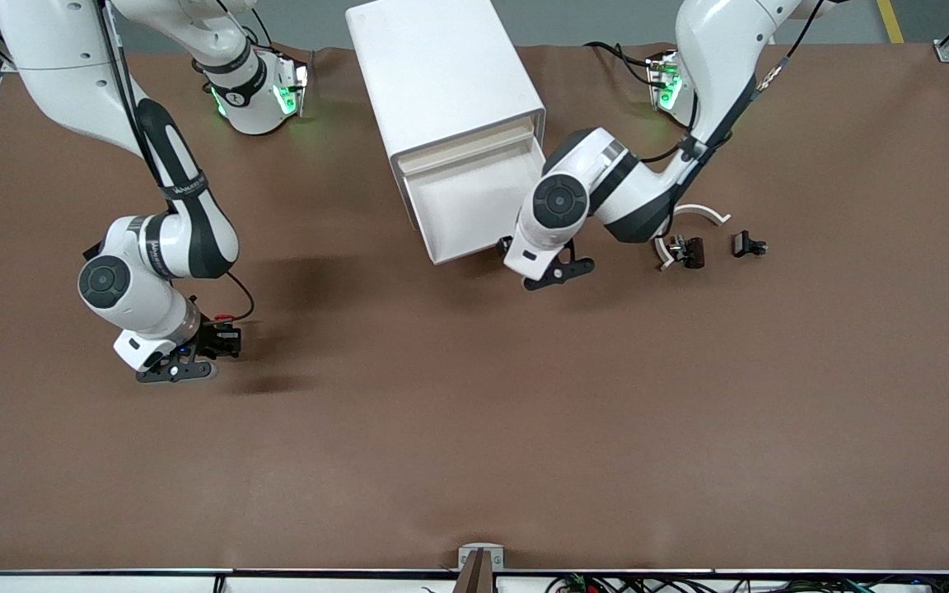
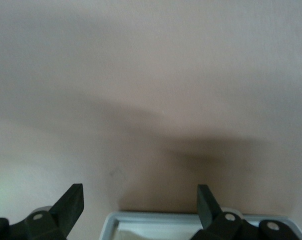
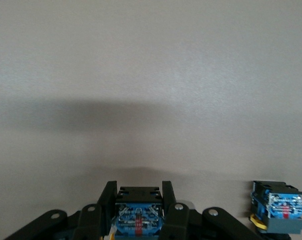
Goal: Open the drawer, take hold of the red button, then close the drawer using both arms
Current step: 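Push the drawer shut with the left gripper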
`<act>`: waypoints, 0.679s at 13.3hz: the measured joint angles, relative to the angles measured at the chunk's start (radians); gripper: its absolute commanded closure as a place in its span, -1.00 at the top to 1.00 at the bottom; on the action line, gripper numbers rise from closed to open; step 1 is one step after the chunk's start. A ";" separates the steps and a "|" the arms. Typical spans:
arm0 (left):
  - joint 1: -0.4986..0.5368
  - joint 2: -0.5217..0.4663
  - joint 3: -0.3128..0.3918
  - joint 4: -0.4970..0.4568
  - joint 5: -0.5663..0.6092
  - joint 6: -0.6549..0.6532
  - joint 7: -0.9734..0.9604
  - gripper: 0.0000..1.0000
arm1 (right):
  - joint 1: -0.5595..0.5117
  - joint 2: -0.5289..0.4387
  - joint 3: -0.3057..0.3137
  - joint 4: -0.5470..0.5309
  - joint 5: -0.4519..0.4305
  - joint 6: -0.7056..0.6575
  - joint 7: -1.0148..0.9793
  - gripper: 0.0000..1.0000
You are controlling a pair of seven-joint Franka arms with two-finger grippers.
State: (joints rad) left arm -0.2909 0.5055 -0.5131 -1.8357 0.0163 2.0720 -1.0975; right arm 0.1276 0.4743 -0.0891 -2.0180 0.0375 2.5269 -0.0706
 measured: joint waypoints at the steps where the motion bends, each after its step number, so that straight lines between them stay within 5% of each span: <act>1: 0.000 0.004 -0.022 -0.001 -0.002 -0.003 -0.028 1.00 | -0.008 0.000 0.000 -0.001 0.000 0.000 0.000 -1.00; 5: -0.011 0.014 -0.099 -0.023 -0.003 -0.011 -0.095 1.00 | -0.034 0.001 0.000 -0.011 0.000 0.019 0.003 -1.00; 9: -0.070 0.015 -0.103 -0.038 -0.004 -0.011 -0.163 1.00 | -0.059 0.016 0.000 -0.029 0.000 0.055 0.004 -1.00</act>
State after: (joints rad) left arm -0.3608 0.5207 -0.6162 -1.8738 0.0120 2.0605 -1.2605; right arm 0.0686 0.4902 -0.0886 -2.0475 0.0380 2.5818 -0.0667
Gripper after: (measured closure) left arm 0.000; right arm 0.586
